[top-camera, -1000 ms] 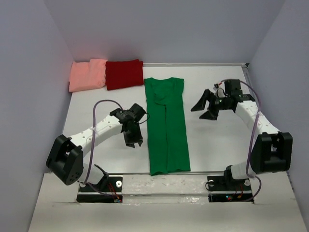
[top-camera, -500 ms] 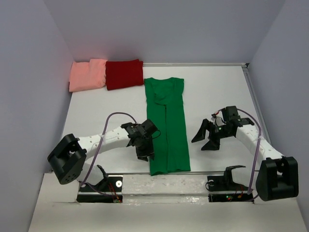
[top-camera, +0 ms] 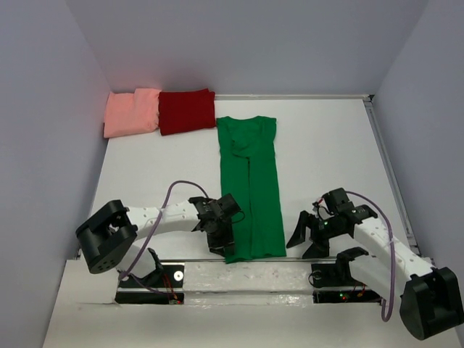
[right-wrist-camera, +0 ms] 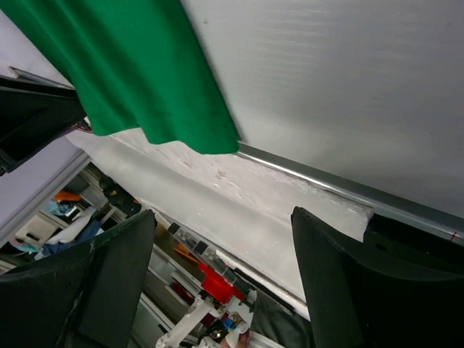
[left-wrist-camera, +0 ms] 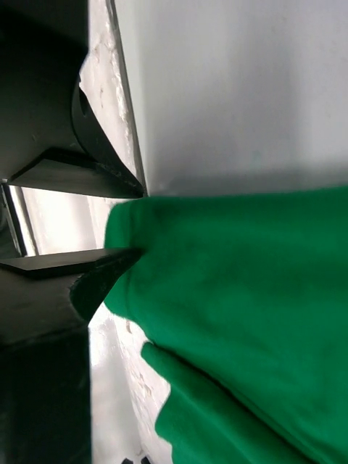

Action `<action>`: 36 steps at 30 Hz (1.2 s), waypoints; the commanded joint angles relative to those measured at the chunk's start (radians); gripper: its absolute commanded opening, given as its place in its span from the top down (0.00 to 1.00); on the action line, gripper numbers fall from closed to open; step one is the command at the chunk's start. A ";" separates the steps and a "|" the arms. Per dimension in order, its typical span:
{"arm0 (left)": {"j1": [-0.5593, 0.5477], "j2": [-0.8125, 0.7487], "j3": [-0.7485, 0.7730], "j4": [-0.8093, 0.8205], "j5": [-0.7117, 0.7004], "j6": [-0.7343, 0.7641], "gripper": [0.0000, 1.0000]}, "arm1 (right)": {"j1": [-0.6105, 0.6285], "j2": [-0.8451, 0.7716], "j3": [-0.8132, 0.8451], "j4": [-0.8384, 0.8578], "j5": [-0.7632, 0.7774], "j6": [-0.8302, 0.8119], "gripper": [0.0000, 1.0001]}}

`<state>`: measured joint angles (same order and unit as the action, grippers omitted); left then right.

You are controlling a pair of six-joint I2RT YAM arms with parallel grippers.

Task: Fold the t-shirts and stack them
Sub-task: Fold the tshirt

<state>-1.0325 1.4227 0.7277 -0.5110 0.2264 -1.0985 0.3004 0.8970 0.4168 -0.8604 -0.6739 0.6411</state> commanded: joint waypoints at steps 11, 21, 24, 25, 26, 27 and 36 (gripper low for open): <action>-0.014 -0.222 -0.151 -0.053 0.013 -0.124 0.55 | 0.083 0.066 -0.065 0.176 0.043 0.114 0.23; -0.017 -0.140 -0.131 0.032 -0.027 -0.135 0.54 | 0.141 0.160 -0.046 0.363 0.068 0.147 0.25; -0.021 -0.122 -0.136 0.064 -0.032 -0.143 0.51 | 0.150 0.177 -0.050 0.402 0.071 0.150 0.27; -0.023 -0.122 -0.142 0.075 -0.035 -0.149 0.51 | 0.151 0.180 -0.053 0.409 0.071 0.154 0.29; -0.027 -0.122 -0.154 0.100 -0.033 -0.162 0.51 | 0.151 0.190 -0.055 0.425 0.070 0.154 0.29; -0.031 -0.122 -0.160 0.114 -0.032 -0.169 0.51 | 0.160 0.197 -0.056 0.431 0.069 0.158 0.30; -0.069 -0.079 -0.183 0.189 -0.007 -0.205 0.51 | 0.212 0.246 -0.067 0.458 0.088 0.175 0.46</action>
<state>-1.0790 1.3113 0.5537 -0.3515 0.2169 -1.2839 0.4839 1.1297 0.3523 -0.4450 -0.6365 0.8173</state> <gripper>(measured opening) 0.492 0.561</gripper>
